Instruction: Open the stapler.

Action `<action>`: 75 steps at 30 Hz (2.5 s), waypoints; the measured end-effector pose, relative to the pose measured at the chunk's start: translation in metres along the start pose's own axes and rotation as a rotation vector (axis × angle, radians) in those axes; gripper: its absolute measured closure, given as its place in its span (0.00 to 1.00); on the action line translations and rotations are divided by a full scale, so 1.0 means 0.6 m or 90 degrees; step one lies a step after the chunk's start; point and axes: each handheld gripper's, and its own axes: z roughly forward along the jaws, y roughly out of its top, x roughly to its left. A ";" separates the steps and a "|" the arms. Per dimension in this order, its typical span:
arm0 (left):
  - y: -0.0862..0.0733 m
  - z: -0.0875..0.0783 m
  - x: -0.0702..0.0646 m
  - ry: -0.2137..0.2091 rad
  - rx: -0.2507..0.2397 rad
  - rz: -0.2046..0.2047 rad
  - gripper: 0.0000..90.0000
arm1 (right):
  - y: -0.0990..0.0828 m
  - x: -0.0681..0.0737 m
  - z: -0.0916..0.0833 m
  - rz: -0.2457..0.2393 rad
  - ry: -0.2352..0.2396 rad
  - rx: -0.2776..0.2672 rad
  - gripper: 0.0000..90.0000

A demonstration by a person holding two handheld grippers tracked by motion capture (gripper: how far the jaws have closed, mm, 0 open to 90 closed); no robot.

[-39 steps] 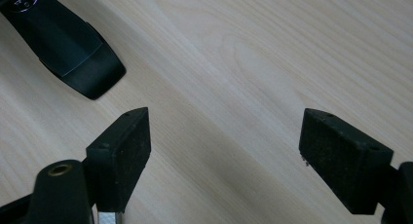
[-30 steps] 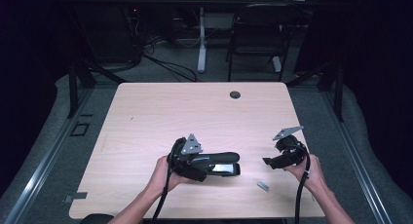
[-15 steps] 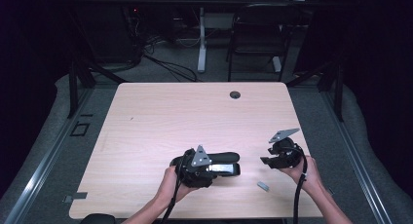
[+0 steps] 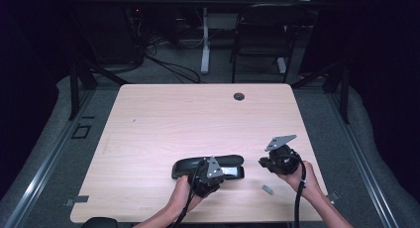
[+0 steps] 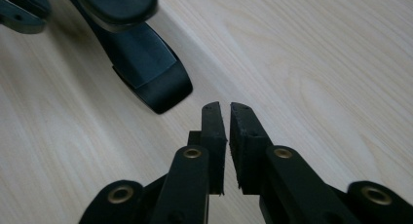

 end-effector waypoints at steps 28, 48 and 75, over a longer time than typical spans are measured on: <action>-0.011 0.041 0.001 0.040 -0.040 -0.043 1.00 | 0.028 0.078 0.067 -0.133 0.032 -0.004 1.00; -0.015 0.051 0.009 0.069 -0.087 -0.058 1.00 | 0.027 0.086 0.108 -0.170 0.019 0.020 1.00; -0.017 0.060 -0.005 0.100 -0.123 -0.038 1.00 | 0.011 0.074 0.110 -0.161 0.030 -0.040 1.00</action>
